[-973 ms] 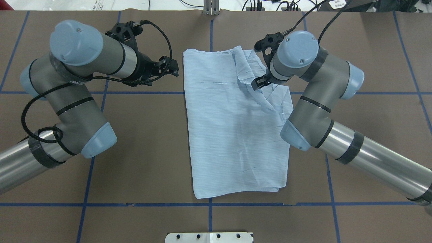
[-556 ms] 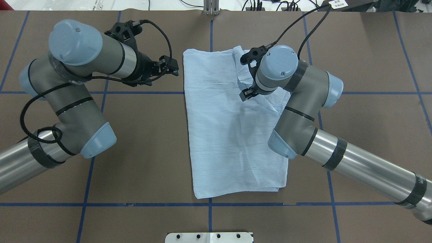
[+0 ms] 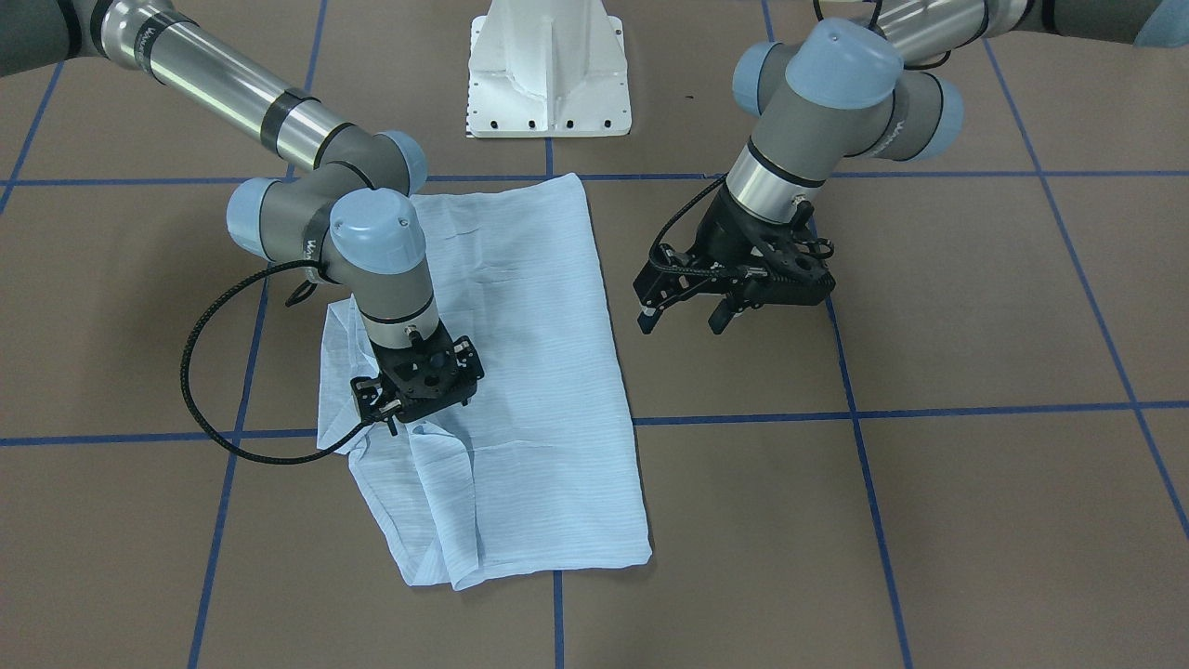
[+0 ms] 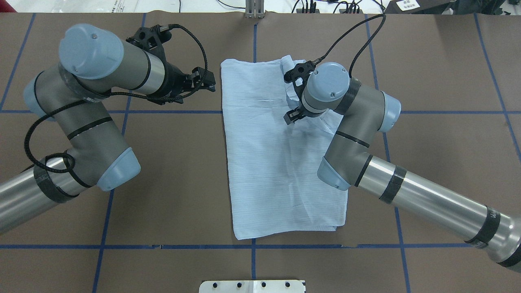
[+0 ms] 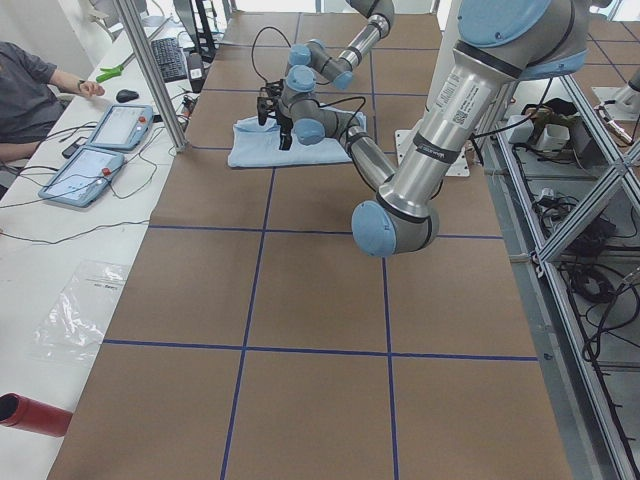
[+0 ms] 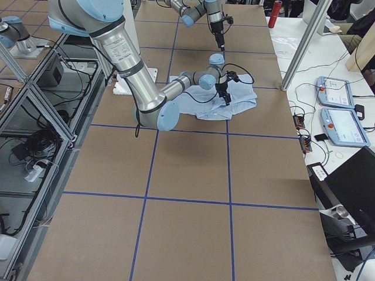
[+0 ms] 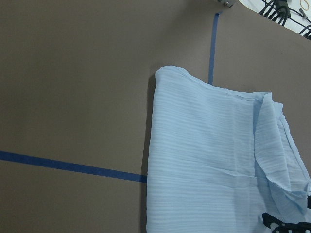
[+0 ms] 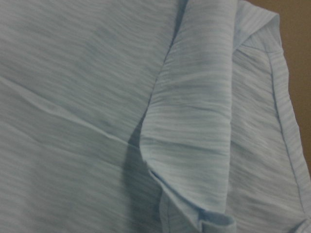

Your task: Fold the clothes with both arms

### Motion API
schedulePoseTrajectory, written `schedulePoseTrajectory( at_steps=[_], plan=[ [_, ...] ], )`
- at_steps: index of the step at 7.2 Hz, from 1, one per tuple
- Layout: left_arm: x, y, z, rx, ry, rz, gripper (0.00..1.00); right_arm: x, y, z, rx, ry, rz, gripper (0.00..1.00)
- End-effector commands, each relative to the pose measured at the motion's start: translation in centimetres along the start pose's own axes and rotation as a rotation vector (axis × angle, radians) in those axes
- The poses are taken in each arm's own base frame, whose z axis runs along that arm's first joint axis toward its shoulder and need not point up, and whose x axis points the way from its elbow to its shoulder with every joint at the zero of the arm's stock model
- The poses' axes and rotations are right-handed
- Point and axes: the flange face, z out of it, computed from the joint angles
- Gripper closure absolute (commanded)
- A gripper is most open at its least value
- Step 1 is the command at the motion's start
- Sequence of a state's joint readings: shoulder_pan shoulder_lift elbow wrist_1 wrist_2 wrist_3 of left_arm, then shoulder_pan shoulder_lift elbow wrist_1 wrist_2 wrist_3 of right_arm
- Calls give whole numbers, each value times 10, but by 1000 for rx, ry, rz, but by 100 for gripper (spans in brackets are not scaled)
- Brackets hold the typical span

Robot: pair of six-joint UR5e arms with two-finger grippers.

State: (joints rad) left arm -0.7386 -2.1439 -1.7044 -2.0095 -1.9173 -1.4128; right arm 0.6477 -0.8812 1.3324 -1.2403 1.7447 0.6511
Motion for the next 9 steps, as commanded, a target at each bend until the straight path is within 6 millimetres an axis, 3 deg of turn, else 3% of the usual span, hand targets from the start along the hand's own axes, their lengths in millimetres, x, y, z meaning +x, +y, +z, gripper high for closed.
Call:
schedulePoseTrajectory(
  at_steps=[1,3,4,6,7,9],
  plan=[
    [0,0,1,-1,0,0,0,24,-9,-2,10,15,13,0],
    [4,1,1,-2,5,1,0,56,-14,-4,10,42,41,0],
    [8,1,0,-2,10,4,0,89,-17,-4,10,70,43,0],
    [16,1,-2,-1,19,7,0,197,-27,-15,-29,96,23,0],
    [16,1,-1,-1,18,8,0,219,-29,-18,-32,103,11,0],
    [14,0,-1,0,15,12,0,200,-47,-37,-5,48,22,0]
  ],
)
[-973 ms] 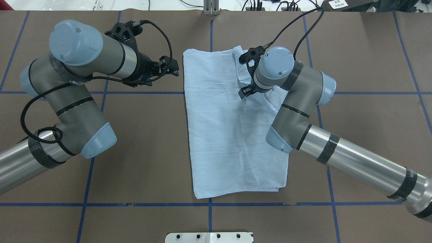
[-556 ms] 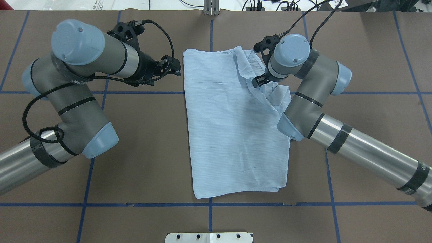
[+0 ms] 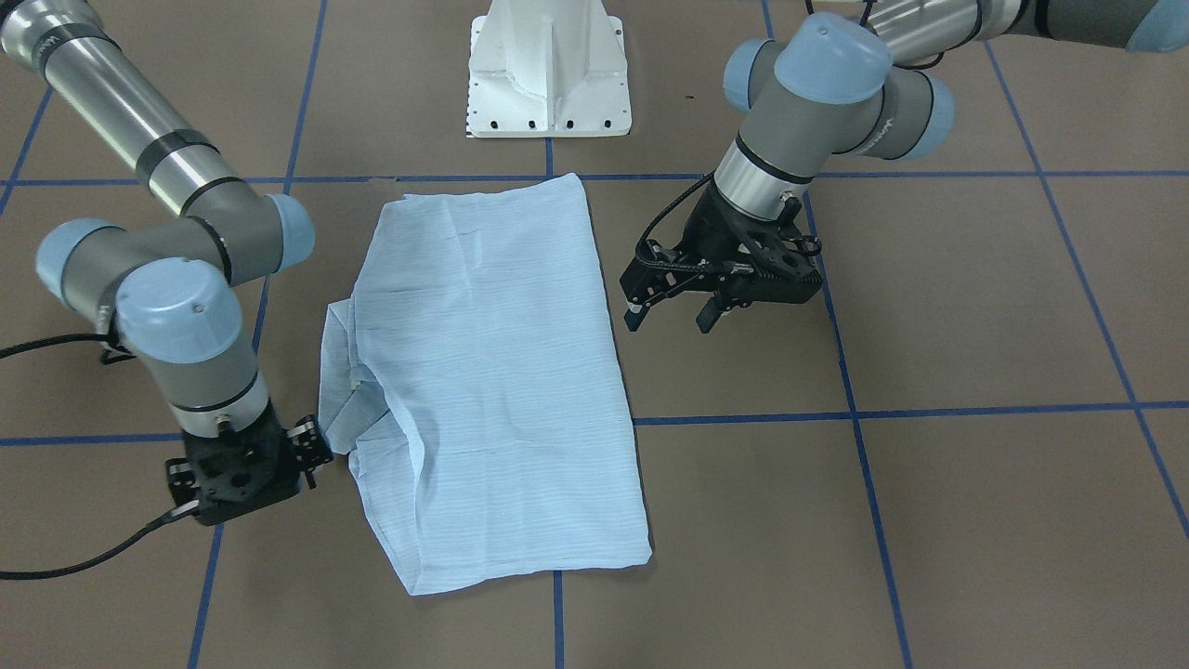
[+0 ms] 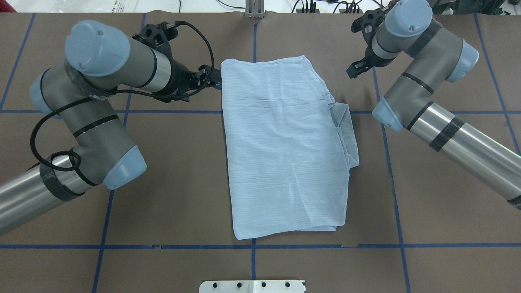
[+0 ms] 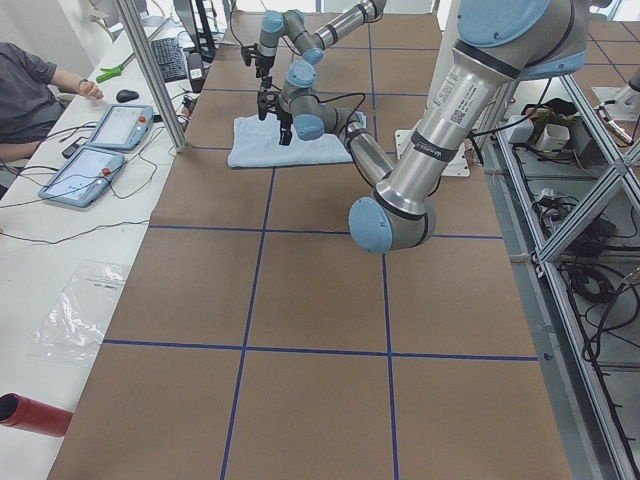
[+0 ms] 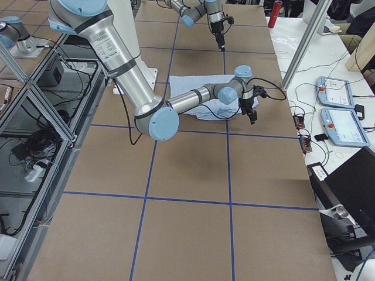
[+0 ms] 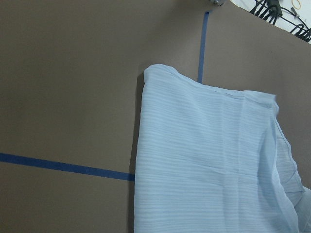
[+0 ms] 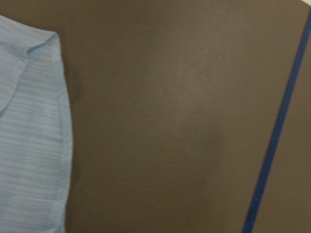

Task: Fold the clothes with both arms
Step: 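Move the left gripper to the near corner while the right moves to the side edge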

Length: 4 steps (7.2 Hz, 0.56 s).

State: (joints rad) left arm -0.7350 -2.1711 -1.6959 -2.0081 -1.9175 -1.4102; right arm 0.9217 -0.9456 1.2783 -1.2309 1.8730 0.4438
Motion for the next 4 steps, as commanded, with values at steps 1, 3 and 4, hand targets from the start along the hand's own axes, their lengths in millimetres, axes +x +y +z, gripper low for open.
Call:
schedulePoseTrajectory(
  at_steps=[1,3,4],
  plan=[
    [-1,-1,0,1,-3,2,0,-22,-11,-22,28,-55,35,0],
    [-3,1,-3,0,-1,3,0,-48,20,-47,5,-187,54,0],
    [4,15,-6,-27,15,5,0,-46,53,-64,8,-214,108,0]
  ],
)
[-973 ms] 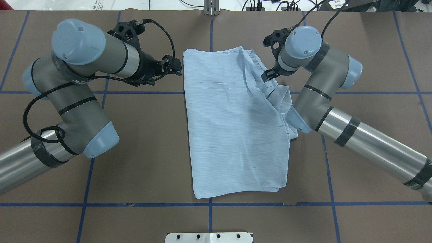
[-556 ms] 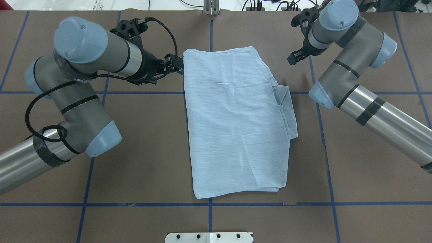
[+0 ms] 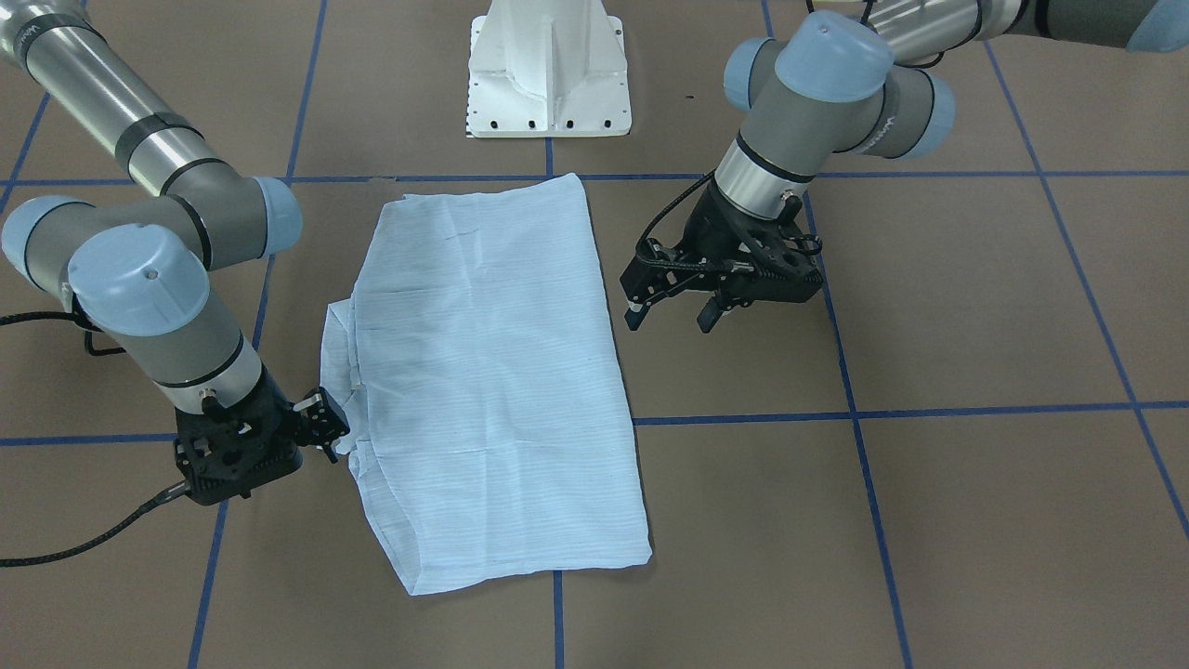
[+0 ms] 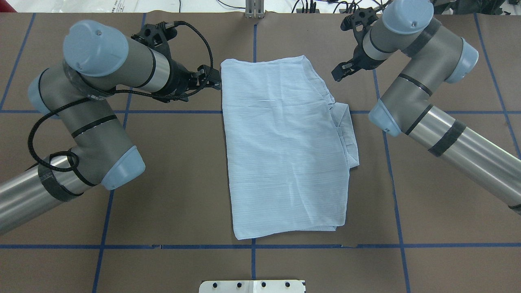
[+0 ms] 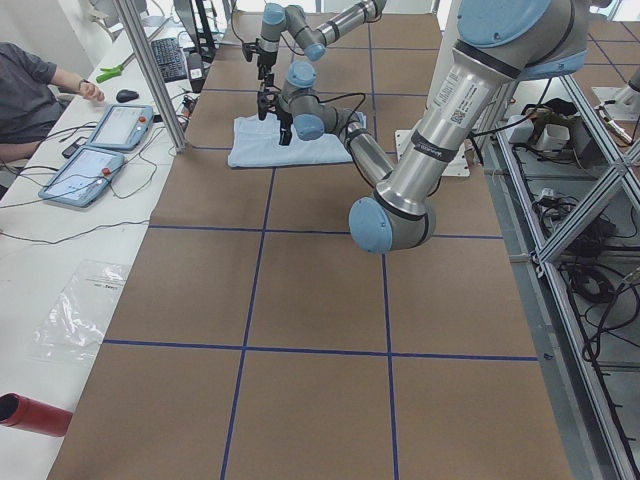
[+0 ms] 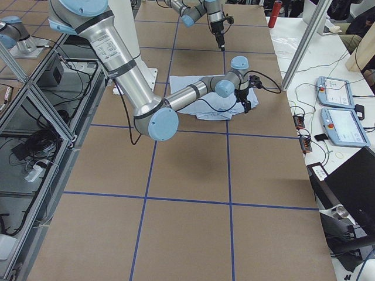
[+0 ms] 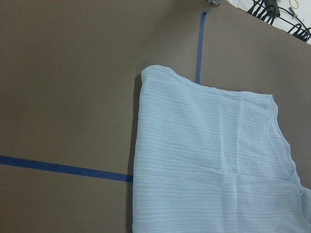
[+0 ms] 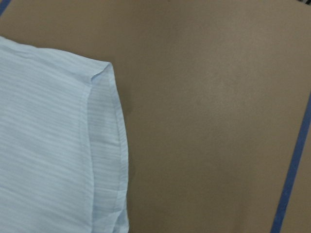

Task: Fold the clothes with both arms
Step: 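Move the left gripper to the near corner while the right moves to the side edge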

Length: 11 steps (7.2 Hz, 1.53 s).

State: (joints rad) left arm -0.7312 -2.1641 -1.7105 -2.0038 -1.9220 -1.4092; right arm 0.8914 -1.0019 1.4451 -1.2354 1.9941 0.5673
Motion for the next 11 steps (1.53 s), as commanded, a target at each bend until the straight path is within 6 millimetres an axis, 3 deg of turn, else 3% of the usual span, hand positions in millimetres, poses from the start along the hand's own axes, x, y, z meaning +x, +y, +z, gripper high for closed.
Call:
schedulePoseTrajectory(
  at_steps=[1,4,5,7,8,11],
  plan=[
    [1,60,-2,-135,18,-25,0,2,61,-35,-12,-68,105,0],
    [19,219,34,-270,-13,-202,1,-3,91,-56,-119,-102,237,0],
    [23,259,42,-299,-31,-249,1,-3,106,-67,-132,-128,267,0],
    [19,309,54,-333,-98,-258,1,-1,125,-78,-130,-136,264,0],
    [14,318,66,-327,-125,-255,3,-4,127,-74,-138,-138,265,0],
    [6,318,85,-298,-165,-284,10,-8,129,-72,-140,-136,268,0]
  ],
)
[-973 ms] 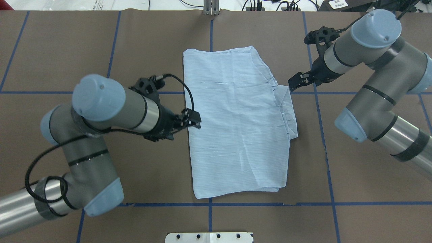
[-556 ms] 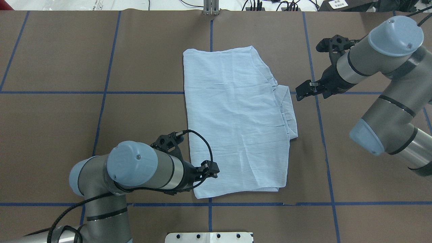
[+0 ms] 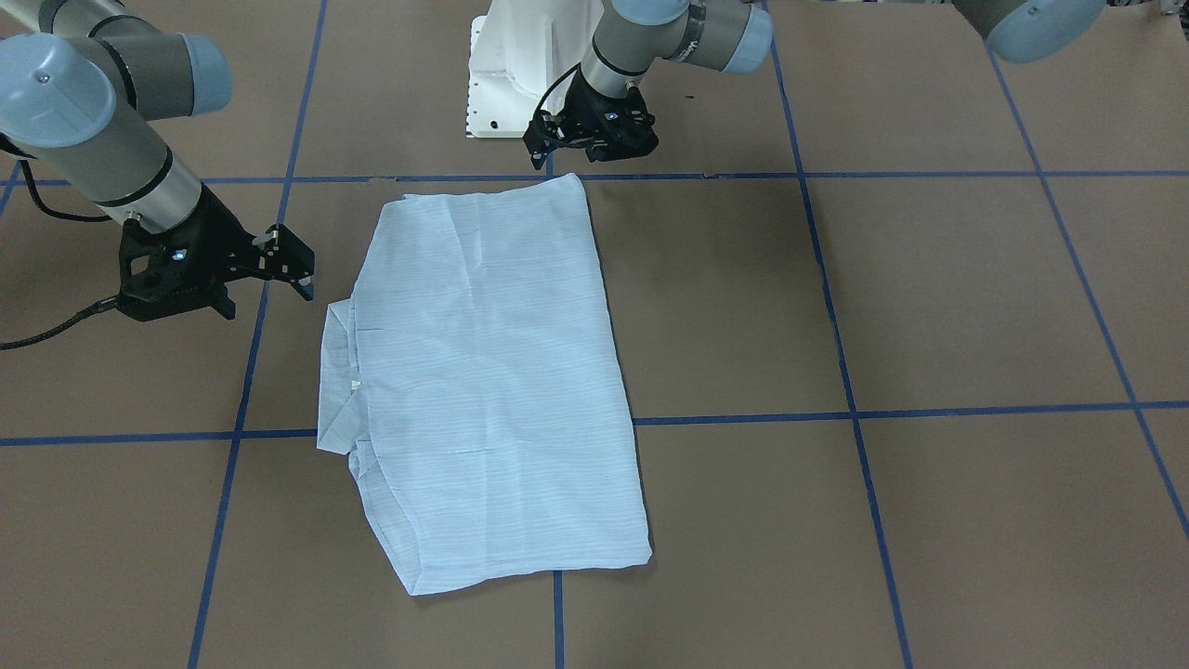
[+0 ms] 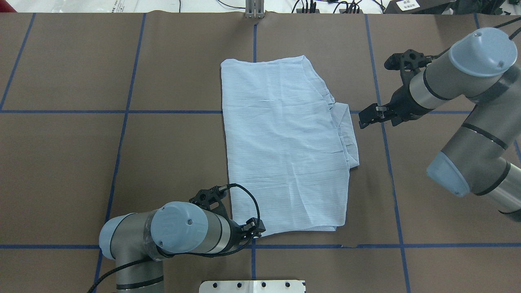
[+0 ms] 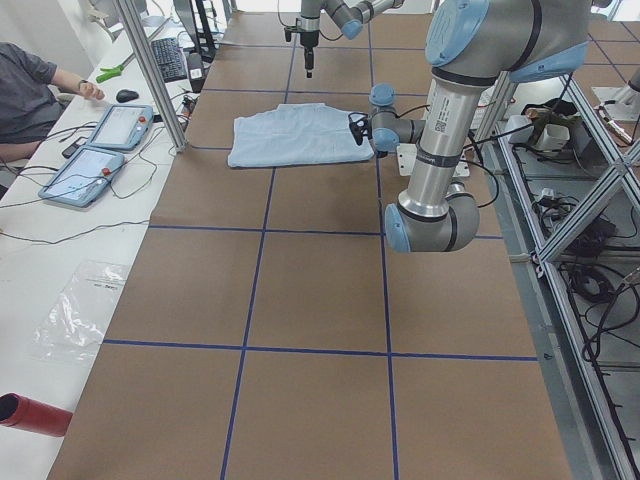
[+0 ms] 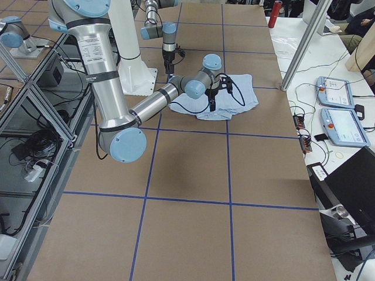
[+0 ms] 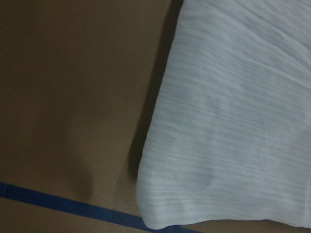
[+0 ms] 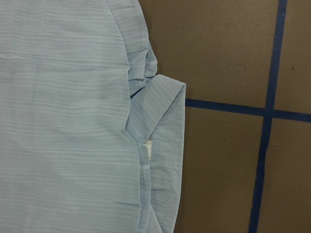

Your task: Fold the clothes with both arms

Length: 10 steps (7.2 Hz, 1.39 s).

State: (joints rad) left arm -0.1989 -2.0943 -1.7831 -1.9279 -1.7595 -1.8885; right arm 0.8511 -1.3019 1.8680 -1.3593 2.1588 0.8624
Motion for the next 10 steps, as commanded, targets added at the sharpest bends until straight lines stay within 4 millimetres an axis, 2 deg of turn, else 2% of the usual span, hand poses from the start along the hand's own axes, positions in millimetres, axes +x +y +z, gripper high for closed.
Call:
schedulePoseTrajectory(
  at_steps=[1,5,6,8,9,10],
  plan=[
    [0,-2,6,17,-6,-17,14,-1,1,2,-2,0,-1,0],
    [-1,-6,15,39,-16,-24,34,-2,1,2,-1,0,-3,0],
    [2,-5,14,37,-11,-23,44,-2,2,2,-1,2,-2,0],
    [7,-5,11,37,-2,-23,71,0,2,3,-1,5,-1,0],
    [7,-8,10,40,-1,-25,88,0,2,3,-2,4,-1,0],
    [8,-9,9,43,0,-27,92,0,2,4,-3,5,0,0]
  ],
)
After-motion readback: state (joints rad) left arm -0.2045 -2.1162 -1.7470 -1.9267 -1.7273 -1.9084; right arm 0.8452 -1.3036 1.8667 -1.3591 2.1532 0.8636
